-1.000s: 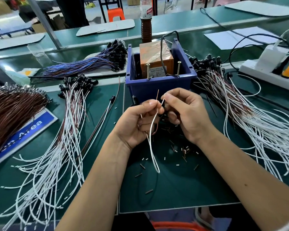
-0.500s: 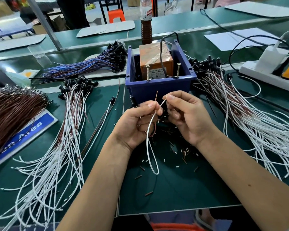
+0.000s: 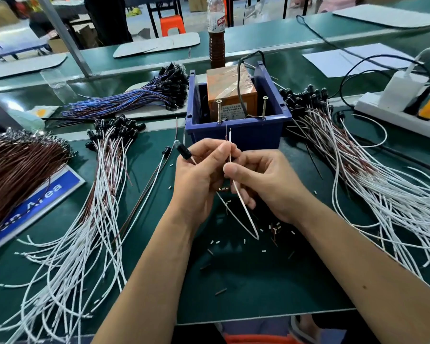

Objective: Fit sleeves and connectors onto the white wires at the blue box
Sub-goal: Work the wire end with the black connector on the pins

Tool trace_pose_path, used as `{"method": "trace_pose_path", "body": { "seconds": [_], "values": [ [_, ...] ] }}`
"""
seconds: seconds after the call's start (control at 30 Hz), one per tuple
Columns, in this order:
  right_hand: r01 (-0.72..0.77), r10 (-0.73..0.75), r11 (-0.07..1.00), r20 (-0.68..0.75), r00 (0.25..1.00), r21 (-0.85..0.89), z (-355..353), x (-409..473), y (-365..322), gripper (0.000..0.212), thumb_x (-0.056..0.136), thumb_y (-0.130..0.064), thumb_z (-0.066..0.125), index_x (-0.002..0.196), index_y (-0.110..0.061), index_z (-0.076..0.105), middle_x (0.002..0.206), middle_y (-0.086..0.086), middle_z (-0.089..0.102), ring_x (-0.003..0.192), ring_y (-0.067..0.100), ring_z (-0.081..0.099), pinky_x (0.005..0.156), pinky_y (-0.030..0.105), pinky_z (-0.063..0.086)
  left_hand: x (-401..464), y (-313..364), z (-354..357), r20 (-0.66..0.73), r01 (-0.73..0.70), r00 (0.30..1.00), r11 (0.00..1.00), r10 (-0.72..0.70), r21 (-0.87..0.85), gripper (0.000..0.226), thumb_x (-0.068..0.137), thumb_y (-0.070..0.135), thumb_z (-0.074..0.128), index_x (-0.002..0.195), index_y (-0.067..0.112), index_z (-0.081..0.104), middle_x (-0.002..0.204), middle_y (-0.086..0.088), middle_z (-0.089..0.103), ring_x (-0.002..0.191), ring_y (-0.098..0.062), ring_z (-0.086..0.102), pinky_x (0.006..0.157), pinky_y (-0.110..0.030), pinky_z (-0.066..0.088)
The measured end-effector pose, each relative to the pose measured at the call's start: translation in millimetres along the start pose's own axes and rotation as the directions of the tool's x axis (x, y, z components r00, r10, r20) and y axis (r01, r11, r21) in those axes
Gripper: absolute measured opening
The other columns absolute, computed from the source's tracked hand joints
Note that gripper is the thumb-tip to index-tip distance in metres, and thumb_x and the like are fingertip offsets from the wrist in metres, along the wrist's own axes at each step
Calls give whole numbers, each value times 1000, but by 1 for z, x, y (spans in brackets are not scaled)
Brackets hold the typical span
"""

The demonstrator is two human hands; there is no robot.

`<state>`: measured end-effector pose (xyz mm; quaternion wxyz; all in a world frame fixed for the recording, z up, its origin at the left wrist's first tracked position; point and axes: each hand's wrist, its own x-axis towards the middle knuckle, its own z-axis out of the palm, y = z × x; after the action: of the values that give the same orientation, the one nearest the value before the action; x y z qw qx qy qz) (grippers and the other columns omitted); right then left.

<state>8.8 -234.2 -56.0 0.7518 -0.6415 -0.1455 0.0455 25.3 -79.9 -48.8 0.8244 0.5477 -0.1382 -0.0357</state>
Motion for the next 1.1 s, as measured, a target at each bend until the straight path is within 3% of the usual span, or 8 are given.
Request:
{"method": "trace_pose_path", "body": {
  "seconds": [0.17,0.27,0.4,0.53,0.7,0.87,0.97,1.1],
  "values": [
    [64,-65,998,-47,997,-5,-1,0,-2,13,95,-17,74,83,-13,76,65,13,66,45,17,56,40,23,45,-1,2,3,-16,-44,999,998,43,-47,13,96,9,63,88,4,72,82,-4,71,46,-7,57,45,-19,46],
    [160,-163,987,-157,974,-30,-4,0,-4,12,97,-15,71,86,-10,74,65,9,66,45,16,55,39,23,43,0,3,1,-43,-94,994,990,99,101,7,91,12,69,88,6,73,75,9,70,51,1,53,49,-12,39],
    [301,-342,937,-290,894,-177,-8,-1,-7,6,101,-9,68,104,-9,73,67,7,66,42,18,52,39,24,41,1,5,4,-98,-94,989,976,115,195,8,86,20,76,86,12,76,106,2,75,56,-4,51,50,-14,39],
    [341,-441,892,-401,803,-297,-7,0,-5,22,103,-6,63,124,-10,66,71,6,67,42,17,52,42,24,42,2,4,4,-117,-166,973,953,201,253,8,96,14,69,94,8,73,76,-3,73,49,-6,48,49,-16,38],
    [290,-531,817,-456,714,-498,-6,1,1,29,102,-12,62,130,-18,60,72,1,70,46,19,58,47,29,44,4,-1,9,-219,-310,874,844,434,438,11,95,8,73,104,6,67,73,-10,74,67,-14,73,67,-20,51],
    [206,-563,773,-499,658,-600,-5,1,4,27,98,-9,61,124,-12,68,67,-4,69,56,19,66,54,41,56,10,-1,9,-367,-322,767,810,527,490,7,96,9,72,95,16,72,74,-2,74,71,-16,72,71,-26,52],
    [171,-570,745,-484,664,-644,-4,1,4,30,96,-9,61,125,-10,71,70,2,71,61,23,68,60,48,57,16,-3,7,-437,-274,711,790,551,549,8,96,7,70,95,11,77,77,-2,74,69,-10,67,74,-25,51],
    [177,-612,705,-462,641,-687,-3,1,2,35,97,-6,60,130,-8,71,67,3,68,58,21,66,59,44,56,16,-5,13,-420,-245,680,727,601,642,15,95,2,67,102,7,79,80,-4,74,75,-14,69,75,-19,50]
  ]
}}
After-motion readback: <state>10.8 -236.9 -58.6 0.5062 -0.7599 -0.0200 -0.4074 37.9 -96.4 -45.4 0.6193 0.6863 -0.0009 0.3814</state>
